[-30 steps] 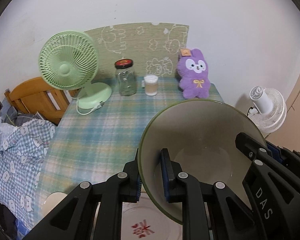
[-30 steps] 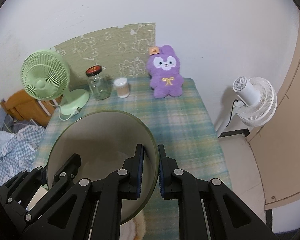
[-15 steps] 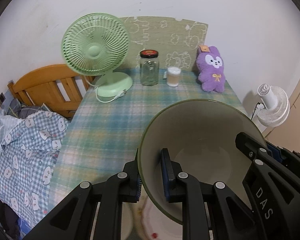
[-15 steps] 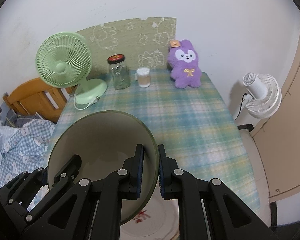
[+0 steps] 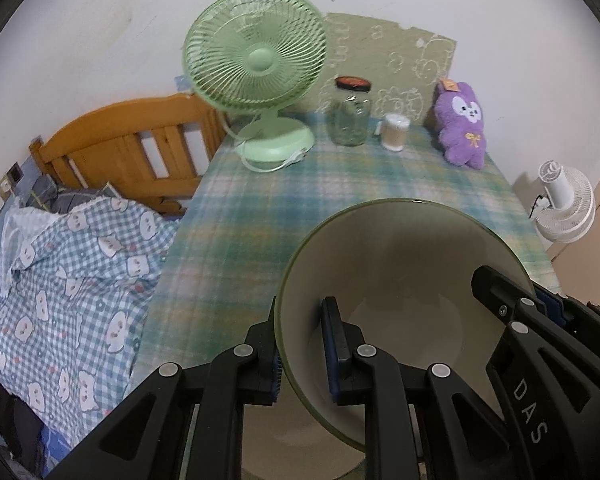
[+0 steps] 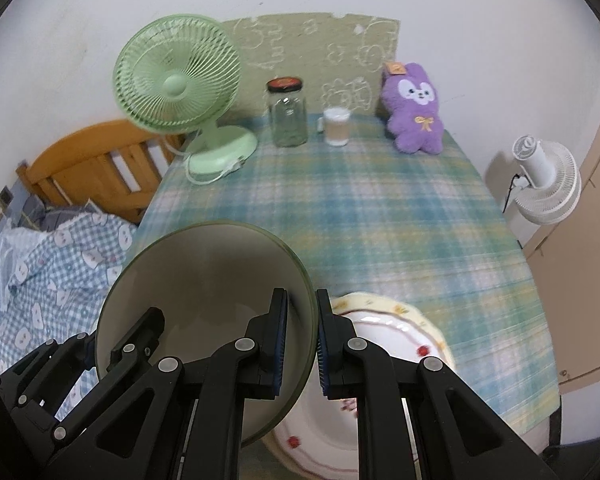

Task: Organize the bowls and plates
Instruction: 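Carry the cream bowl toward the plate stack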

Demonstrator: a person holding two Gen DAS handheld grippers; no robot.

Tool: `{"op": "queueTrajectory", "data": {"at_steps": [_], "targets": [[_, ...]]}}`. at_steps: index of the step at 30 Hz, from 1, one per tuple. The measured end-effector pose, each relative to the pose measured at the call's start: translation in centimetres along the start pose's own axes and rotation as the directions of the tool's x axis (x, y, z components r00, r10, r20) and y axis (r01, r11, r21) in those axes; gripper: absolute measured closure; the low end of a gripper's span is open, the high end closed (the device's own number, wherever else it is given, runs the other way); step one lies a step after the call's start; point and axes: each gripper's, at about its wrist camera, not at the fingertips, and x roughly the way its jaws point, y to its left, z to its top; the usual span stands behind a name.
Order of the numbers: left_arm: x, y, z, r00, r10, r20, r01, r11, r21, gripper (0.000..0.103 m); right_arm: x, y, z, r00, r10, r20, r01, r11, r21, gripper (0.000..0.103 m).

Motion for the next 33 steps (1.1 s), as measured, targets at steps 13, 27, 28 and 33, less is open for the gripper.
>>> {"op": "queueTrajectory", "data": {"at_steps": [13,27,28,33], "targets": [[1.9,3.4,-2.1,0.998,0.020,-0.058,-0.022,0.999,-0.032,0.087,2.5,3.6,-1.9,0.998,-0.014,-0.062,0.011,0.998,-0.057,0.087],[3.4,4.5,-3.6,0.995,0.024,-0.096,-0.029,0.998,-0.048,0.087,4.4,4.6,-3.1,0.994,-0.012,-0.109,0.004,0.998,-0.070,0.087],[3.4,4.5,-3.7,0.995,0.025,-0.097,-0.030,0.998,-0.049,0.087,4.4,4.7,-3.2,0.994,-0.012,-0.109,0.004,0.997,-0.071,0.087],[3.6,4.7,-3.8,0.994,0.030,-0.106,-0.036,0.998,-0.052,0.087,4.7,4.9,-3.4,0.993,-0.007,-0.120,-0.002,0.997,-0.074,0.087]]}}
